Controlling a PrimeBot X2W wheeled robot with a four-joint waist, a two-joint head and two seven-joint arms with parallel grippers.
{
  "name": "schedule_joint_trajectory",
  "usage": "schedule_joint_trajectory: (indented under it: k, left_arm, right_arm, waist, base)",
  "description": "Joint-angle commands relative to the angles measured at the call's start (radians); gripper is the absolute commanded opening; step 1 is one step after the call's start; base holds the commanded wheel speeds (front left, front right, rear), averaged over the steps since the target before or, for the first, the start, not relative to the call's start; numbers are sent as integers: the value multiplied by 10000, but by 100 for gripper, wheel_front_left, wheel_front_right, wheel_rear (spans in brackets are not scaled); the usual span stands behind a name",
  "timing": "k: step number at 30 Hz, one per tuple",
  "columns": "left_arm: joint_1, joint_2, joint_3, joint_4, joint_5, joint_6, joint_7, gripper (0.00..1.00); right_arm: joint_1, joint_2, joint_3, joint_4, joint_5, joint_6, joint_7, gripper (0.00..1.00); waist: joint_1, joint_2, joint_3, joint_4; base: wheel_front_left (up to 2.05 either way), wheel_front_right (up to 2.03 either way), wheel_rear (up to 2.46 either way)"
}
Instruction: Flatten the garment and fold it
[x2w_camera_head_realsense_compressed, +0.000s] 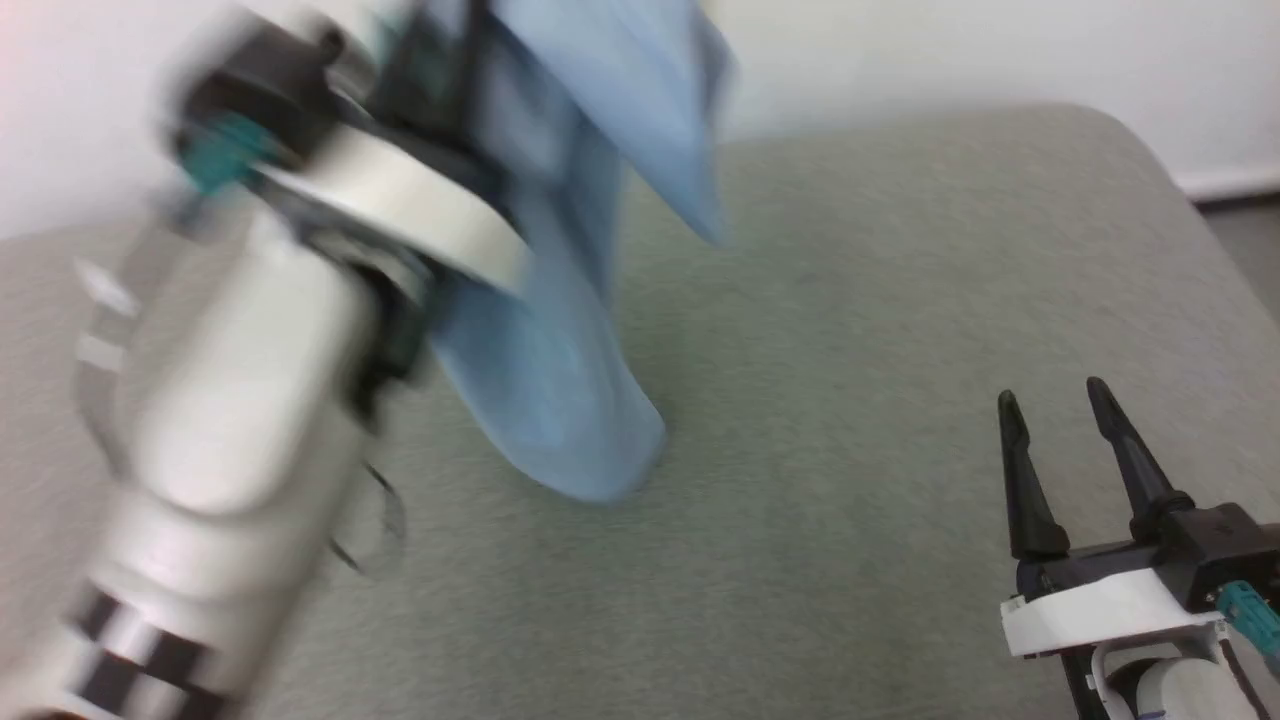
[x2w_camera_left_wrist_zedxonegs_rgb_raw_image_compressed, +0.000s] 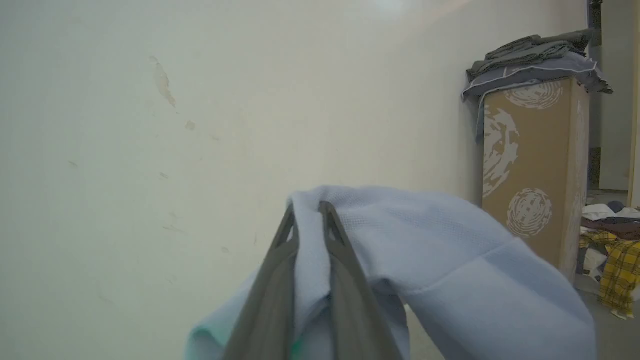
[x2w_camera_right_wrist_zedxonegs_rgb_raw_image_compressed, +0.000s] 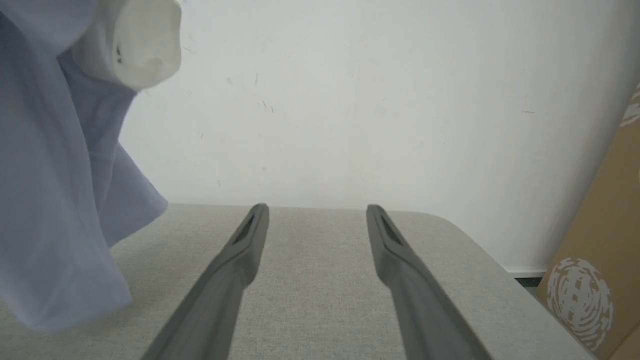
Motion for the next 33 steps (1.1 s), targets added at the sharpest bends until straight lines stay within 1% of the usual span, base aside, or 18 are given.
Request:
schedule_joint_trajectory:
  k: [1, 2, 4, 5, 6, 9, 12, 14, 16, 21, 24, 25, 30, 33]
  left_arm:
    - [623, -412, -382, 236, -18, 107, 22, 0]
    - [623, -412, -382, 236, -18, 107, 22, 0]
    - [1176, -893, -899, 591, -92, 23, 33, 0]
    - [1431, -1096, -1155, 810, -89, -18, 23, 52]
    - [1679, -1290, -1396, 1067, -114, -72, 47, 100]
    - [2219, -1677, -2073, 1937, -101, -350, 152, 100]
    - [2341, -1777, -2551, 2570, 85, -700, 64, 100]
    - [2314, -1802, -2583, 2799, 79, -837, -131, 100]
    - [2229, -1768, -2441, 2893, 54, -832, -373, 100]
    - [2081, -1349, -1757, 2591, 178, -542, -899, 100]
    - [2204, -897, -1369, 1938, 507, -475, -1017, 100]
    - [2336, -711, -1221, 1718, 644, -393, -1028, 100]
    - [3652, 41, -72, 397, 983, 101, -1038, 100]
    - [4712, 331, 594, -154, 946, 355, -1040, 100]
  right_arm:
    - [-126, 22, -3, -19, 92, -21, -45, 100]
    - [-126, 22, -3, -19, 92, -21, -45, 100]
    - [-194, 22, -20, -19, 168, -21, -45, 100]
    - [-229, 22, -22, -17, 202, -21, -45, 100]
    - [-268, 22, -31, -11, 234, -21, -45, 100]
    - [-403, 22, -9, 26, 309, -21, -45, 100]
    - [-467, 22, 2, 94, 348, -21, -45, 100]
    - [-462, 22, 14, 174, 337, -21, -45, 100]
    - [-422, 22, 25, 257, 310, -21, -45, 100]
    - [-245, 22, 75, 392, 160, -21, -45, 100]
    - [-114, 22, 44, 449, 18, -21, -45, 100]
    - [-73, 22, 27, 471, -20, -21, -45, 100]
    - [120, 22, -1, 551, -76, -21, -45, 100]
    - [285, 22, 61, 535, -83, -21, -45, 100]
  waist:
    - [1, 0, 661, -1200]
    - [1, 0, 661, -1200]
    - [1, 0, 818, -1427]
    - [1, 0, 900, -1525]
    - [1, 0, 967, -1602]
    - [1, 0, 1119, -1754]
    - [1, 0, 1154, -1746]
    - [1, 0, 1070, -1629]
    - [1, 0, 927, -1453]
    - [1, 0, 373, -868]
    - [1, 0, 13, -471]
    - [1, 0, -105, -345]
    - [1, 0, -584, 199]
    - [1, 0, -809, 512]
  base:
    - [0, 0, 0]
    - [0, 0, 0]
    - [0, 0, 0]
    - [0, 0, 0]
    - [0, 0, 0]
    - [0, 0, 0]
    - [0, 0, 0]
    - [0, 0, 0]
    - [0, 0, 0]
    - [0, 0, 0]
    - [0, 0, 0]
    - [0, 0, 0]
    - [0, 0, 0]
    - [0, 0, 0]
